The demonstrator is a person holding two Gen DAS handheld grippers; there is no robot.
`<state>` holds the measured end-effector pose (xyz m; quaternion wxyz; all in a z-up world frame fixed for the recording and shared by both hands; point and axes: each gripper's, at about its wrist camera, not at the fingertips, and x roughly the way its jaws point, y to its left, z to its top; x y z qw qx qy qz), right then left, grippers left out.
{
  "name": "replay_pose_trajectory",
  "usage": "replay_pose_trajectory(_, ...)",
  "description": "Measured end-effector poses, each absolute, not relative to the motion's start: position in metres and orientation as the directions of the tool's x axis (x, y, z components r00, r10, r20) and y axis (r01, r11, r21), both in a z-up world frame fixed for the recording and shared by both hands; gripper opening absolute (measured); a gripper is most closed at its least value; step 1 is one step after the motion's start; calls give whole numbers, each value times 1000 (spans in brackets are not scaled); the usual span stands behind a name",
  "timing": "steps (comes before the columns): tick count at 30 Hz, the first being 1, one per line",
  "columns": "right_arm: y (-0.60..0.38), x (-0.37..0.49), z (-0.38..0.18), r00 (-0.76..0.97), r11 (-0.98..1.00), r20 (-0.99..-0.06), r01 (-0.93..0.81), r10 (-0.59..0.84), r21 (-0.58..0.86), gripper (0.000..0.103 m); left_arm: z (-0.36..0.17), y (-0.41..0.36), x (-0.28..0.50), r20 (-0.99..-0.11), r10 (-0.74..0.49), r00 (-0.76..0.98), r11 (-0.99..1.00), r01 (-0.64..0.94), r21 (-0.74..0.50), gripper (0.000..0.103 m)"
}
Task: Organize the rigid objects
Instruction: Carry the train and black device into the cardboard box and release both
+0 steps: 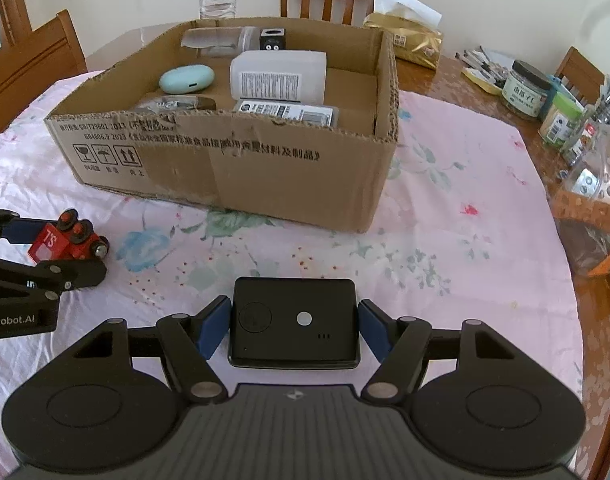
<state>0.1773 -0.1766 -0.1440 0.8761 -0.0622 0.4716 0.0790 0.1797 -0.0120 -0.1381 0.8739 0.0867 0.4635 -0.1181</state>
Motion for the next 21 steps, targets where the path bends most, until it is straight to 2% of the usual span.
replay_pose_trajectory(5, -176, 176, -146, 553, 982, -829, -185, 79, -30, 75, -137, -13, 177, -831, -91, 548, 971, 234, 48, 55)
replay_pose_trajectory(9, -176, 177, -146, 549, 982, -832, -186, 78, -30, 74, -136, -14, 179, -840, -95, 535, 976, 216, 27, 50)
replay_pose_trajectory(21, -183, 176, -122, 539, 970, -835, -241, 115, -22, 74, -112, -12, 175, -850, -148, 505, 939, 341, 39, 50)
